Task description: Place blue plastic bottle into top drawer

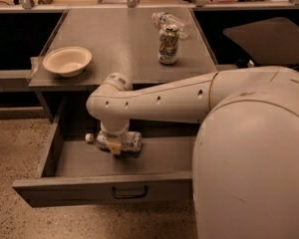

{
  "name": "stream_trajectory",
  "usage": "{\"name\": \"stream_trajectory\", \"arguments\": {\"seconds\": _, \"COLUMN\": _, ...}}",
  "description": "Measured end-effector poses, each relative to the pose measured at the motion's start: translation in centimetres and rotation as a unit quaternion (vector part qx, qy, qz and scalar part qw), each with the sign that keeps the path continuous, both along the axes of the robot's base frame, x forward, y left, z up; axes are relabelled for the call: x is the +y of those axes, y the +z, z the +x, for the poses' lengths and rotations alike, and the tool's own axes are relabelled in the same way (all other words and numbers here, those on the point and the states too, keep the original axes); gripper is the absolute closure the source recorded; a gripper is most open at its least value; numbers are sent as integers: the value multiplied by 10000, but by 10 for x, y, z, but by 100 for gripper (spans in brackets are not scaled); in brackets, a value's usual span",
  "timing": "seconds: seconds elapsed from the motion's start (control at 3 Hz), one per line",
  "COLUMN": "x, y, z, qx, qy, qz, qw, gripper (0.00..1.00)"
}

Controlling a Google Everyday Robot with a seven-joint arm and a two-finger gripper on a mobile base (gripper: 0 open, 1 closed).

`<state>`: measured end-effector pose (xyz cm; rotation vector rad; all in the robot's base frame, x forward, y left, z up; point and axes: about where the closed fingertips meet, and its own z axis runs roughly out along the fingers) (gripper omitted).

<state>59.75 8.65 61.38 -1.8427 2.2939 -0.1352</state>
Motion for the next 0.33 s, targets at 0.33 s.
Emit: {"name": "stream_trajectory", "arguments": {"seconds": 0.33, "x": 0, "y": 0, "z": 0, "qx": 0, "qy": 0, "qz": 0, "qw": 10000, "gripper": 0}}
